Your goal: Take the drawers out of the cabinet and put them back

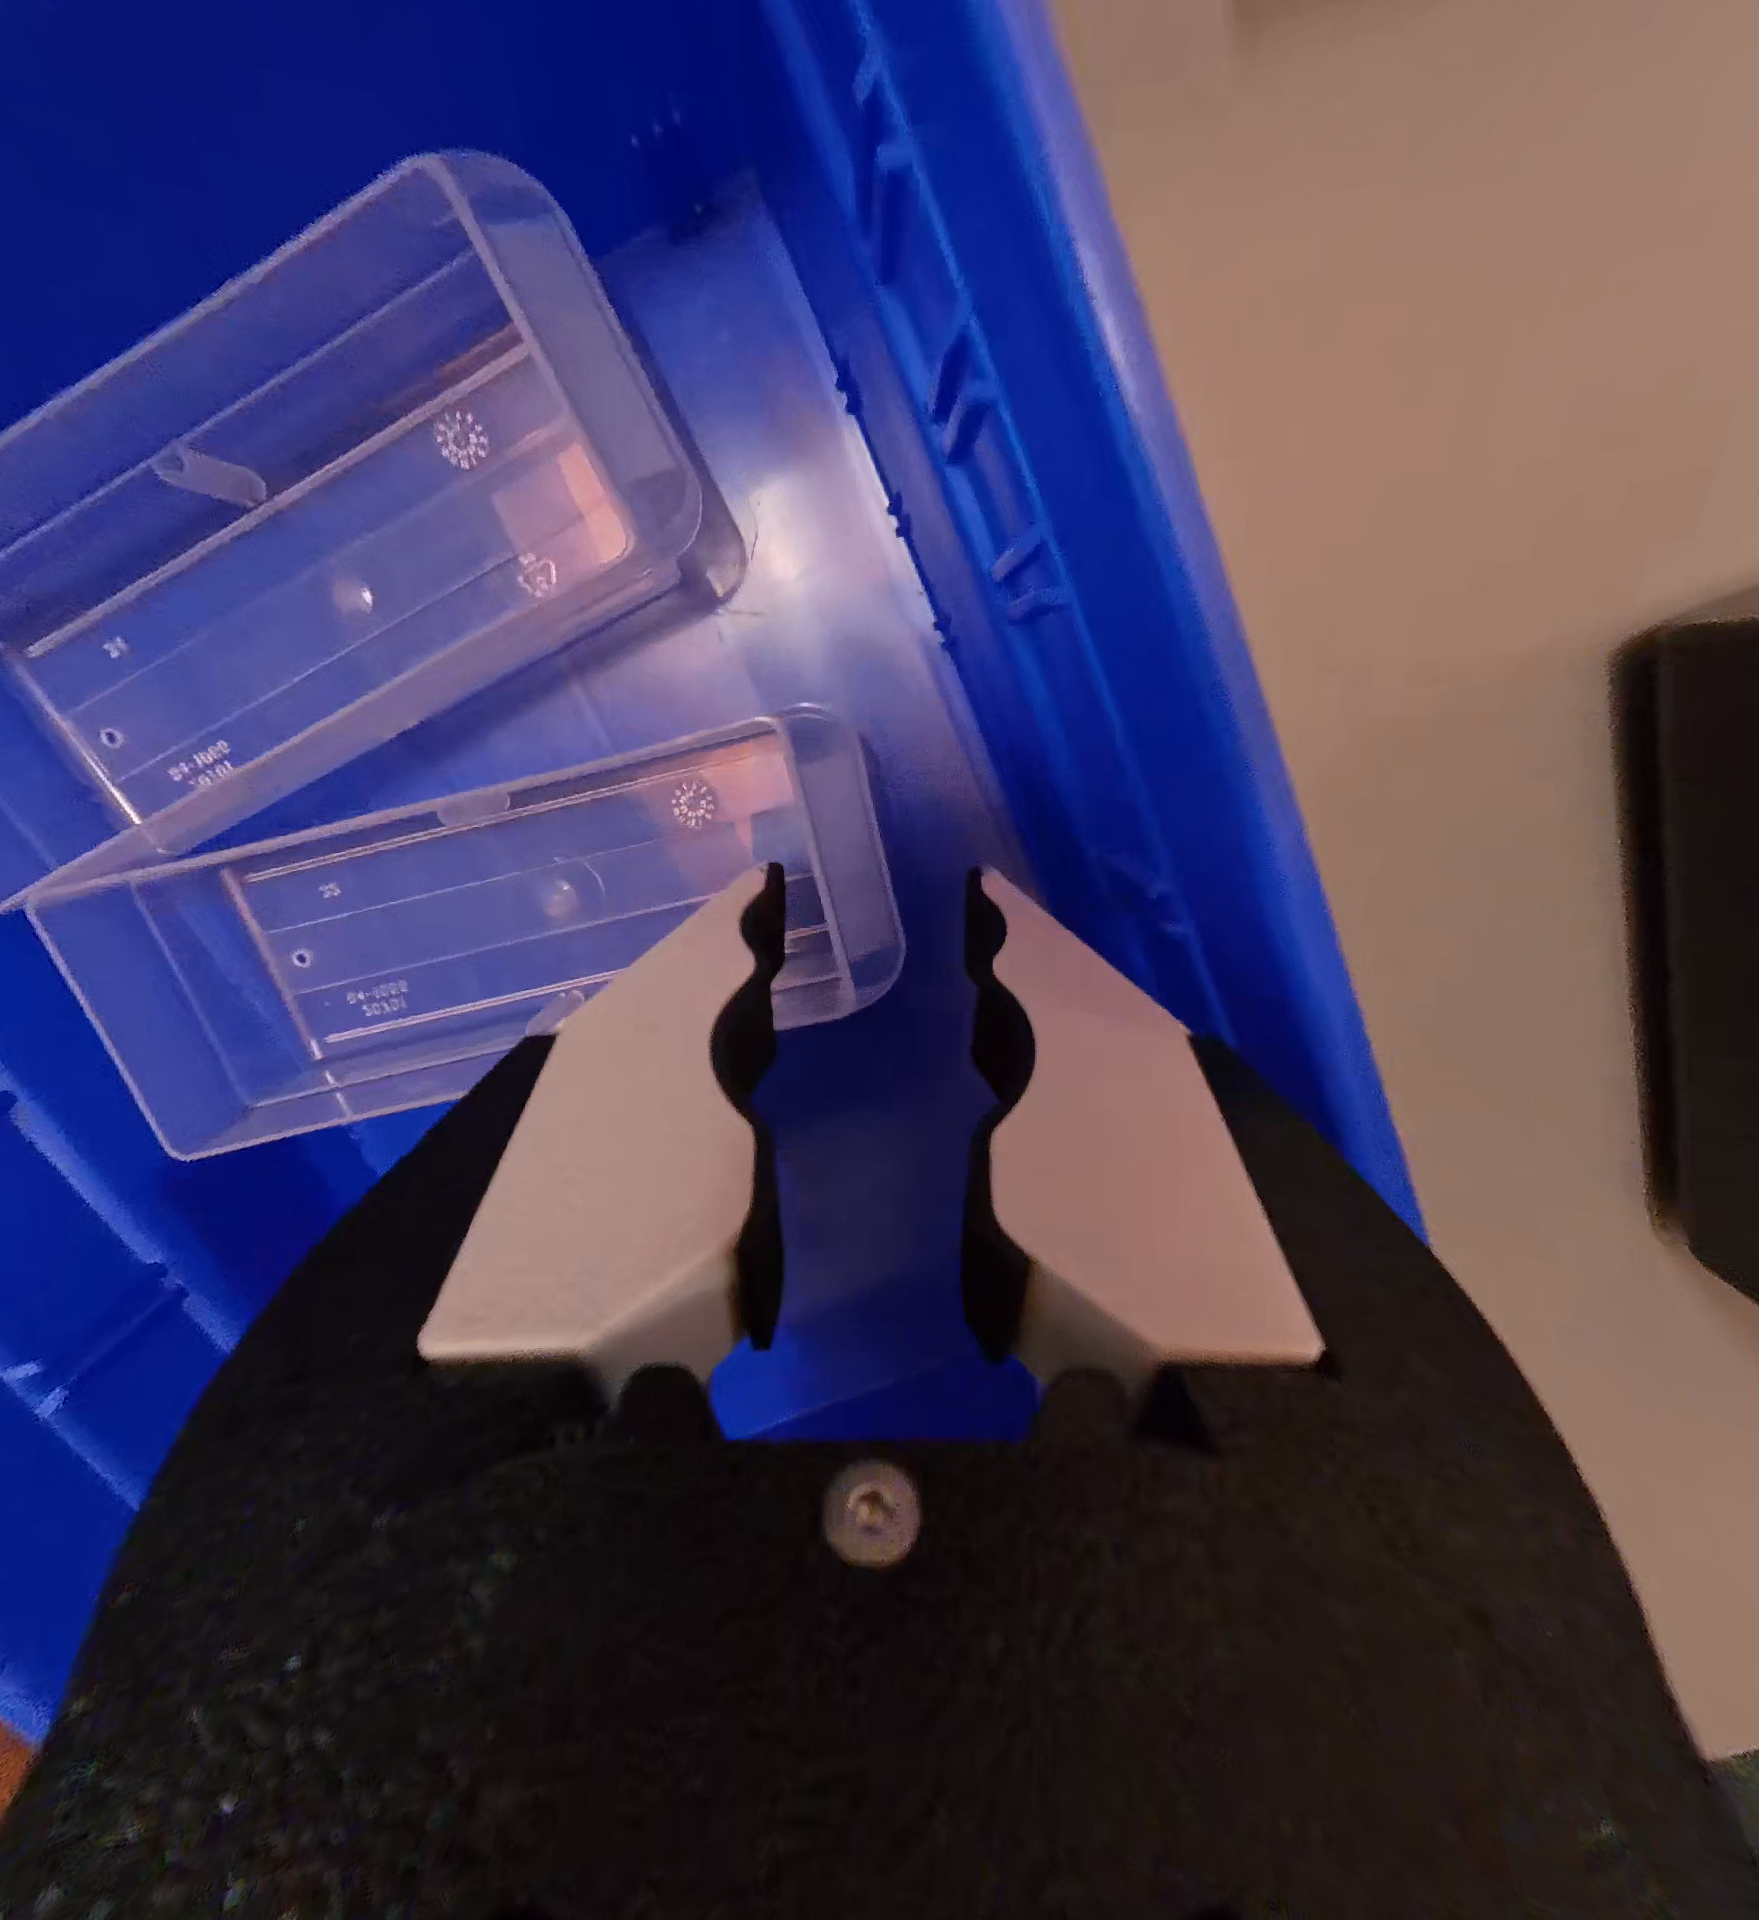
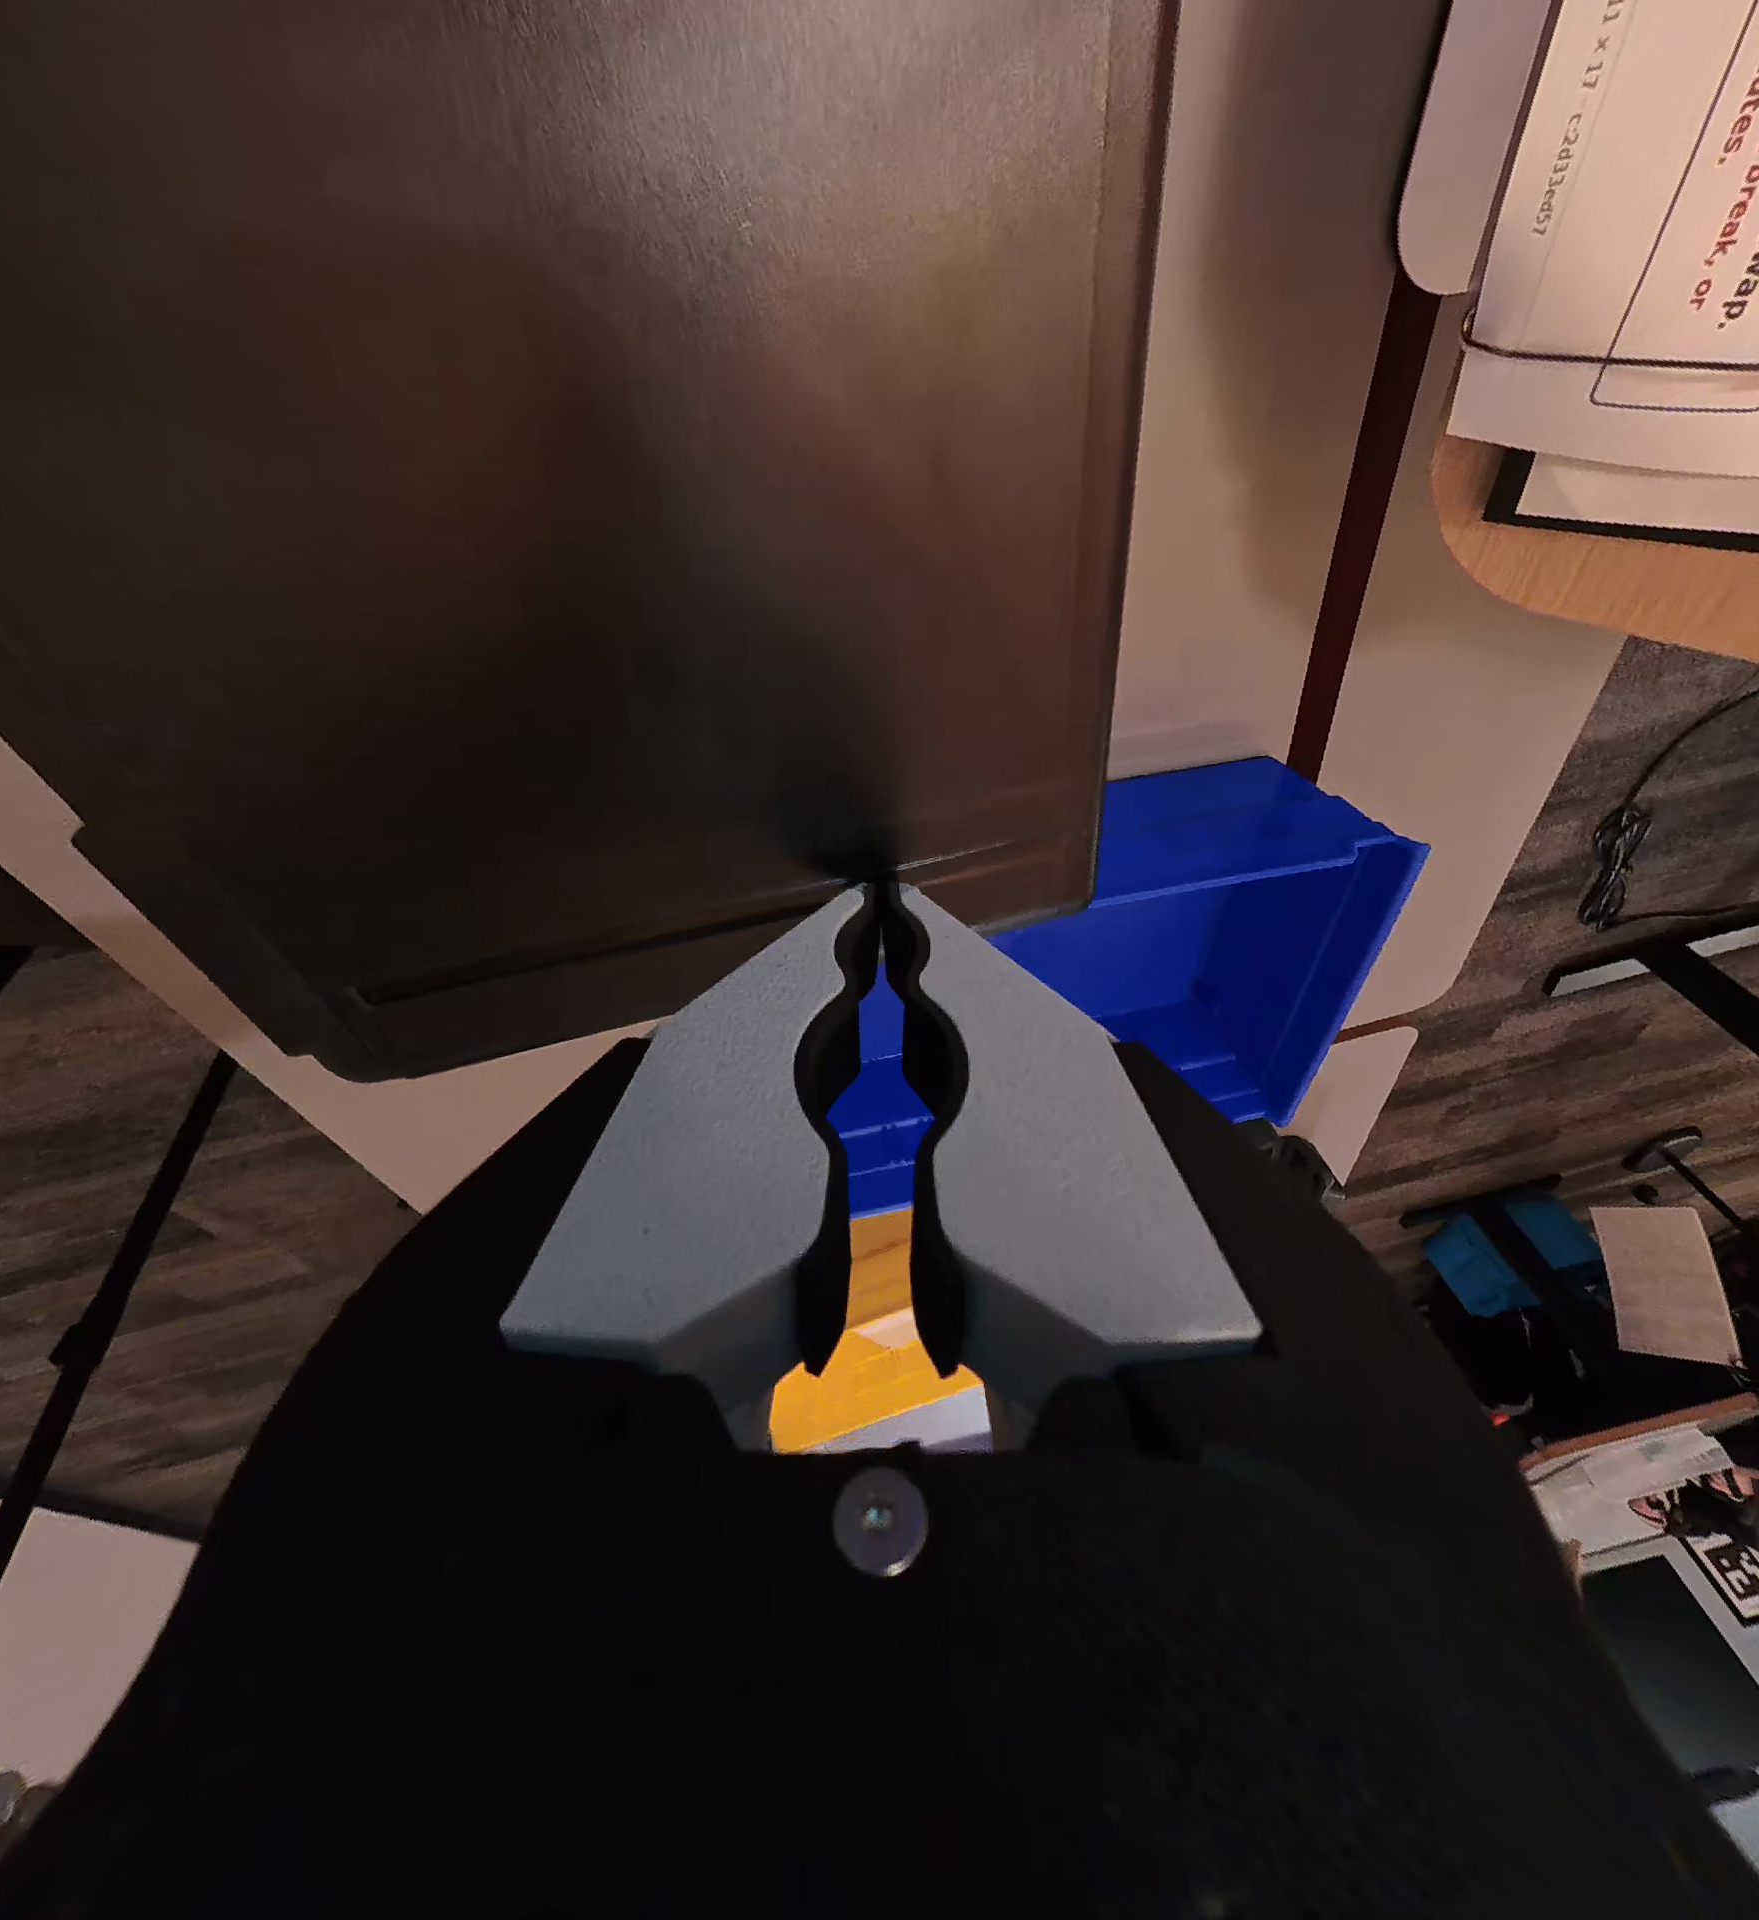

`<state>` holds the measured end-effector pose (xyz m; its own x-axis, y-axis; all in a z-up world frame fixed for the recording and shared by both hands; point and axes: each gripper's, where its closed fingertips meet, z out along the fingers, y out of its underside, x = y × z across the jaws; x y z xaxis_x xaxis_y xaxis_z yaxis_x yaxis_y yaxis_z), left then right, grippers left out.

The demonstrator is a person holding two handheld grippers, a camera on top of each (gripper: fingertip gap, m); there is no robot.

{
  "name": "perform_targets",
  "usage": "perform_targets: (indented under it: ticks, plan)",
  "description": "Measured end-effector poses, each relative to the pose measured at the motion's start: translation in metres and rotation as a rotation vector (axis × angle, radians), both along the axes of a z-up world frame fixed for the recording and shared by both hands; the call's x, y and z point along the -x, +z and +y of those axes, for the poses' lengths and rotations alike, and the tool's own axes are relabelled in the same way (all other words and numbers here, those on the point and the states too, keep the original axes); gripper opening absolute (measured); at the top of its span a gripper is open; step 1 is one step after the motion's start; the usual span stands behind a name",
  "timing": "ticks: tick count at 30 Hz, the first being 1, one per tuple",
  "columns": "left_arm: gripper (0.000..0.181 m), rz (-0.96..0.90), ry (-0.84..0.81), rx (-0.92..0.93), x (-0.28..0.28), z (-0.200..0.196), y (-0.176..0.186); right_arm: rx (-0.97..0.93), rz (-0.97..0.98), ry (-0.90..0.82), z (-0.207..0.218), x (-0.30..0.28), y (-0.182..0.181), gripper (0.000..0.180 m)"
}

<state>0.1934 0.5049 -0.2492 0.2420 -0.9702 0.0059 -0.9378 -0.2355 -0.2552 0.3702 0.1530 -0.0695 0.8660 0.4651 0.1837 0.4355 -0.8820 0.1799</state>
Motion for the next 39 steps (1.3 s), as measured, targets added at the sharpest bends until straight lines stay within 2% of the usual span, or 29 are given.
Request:
perform_targets:
  ticks: [1, 4, 6, 9, 14, 18, 23, 27, 30, 34, 39]
  plan:
    - [0.033, 0.016, 0.01, -0.001, 0.001, 0.001, -0.004, 0.004, -0.006, 0.003, 0.0, 0.0, 0.0, 0.0]
    - [0.033, 0.049, 0.027, -0.006, 0.006, 0.002, -0.017, 0.003, -0.005, 0.001, 0.0, 0.0, 0.0, 0.0]
    - [0.017, 0.056, 0.016, 0.008, 0.011, -0.001, -0.022, 0.0, 0.001, 0.001, 0.0, 0.0, 0.0, 0.0]
    - [0.013, 0.048, -0.032, 0.037, 0.02, -0.011, -0.011, -0.001, 0.007, 0.001, 0.0, 0.0, 0.0, 0.0]
    - [0.013, 0.035, -0.182, 0.042, 0.043, -0.038, 0.037, -0.013, 0.018, -0.003, 0.0, 0.0, 0.0, 0.0]
    - [0.013, -0.001, -0.345, 0.129, 0.069, -0.083, 0.086, -0.035, 0.026, -0.006, 0.0, 0.0, 0.0, 0.0]
    - [0.012, 0.035, -0.54, -0.014, 0.113, -0.12, 0.147, -0.043, 0.035, -0.007, 0.0, 0.0, 0.0, 0.0]
    - [0.012, 0.106, -0.788, -0.044, 0.155, -0.172, 0.181, -0.04, 0.04, -0.01, 0.0, 0.0, 0.0, 0.0]
    - [0.012, 0.235, -0.986, -0.011, 0.188, -0.212, 0.181, -0.032, 0.036, -0.011, 0.0, 0.0, 0.0, 0.0]
    - [0.011, 0.451, -1.235, 0.033, 0.222, -0.249, 0.163, -0.023, 0.021, -0.01, 0.0, 0.0, 0.0, 0.0]
    - [0.011, 0.452, -1.434, 0.17, 0.214, -0.301, 0.14, -0.013, 0.017, -0.016, 0.0, 0.0, 0.0, 0.0]
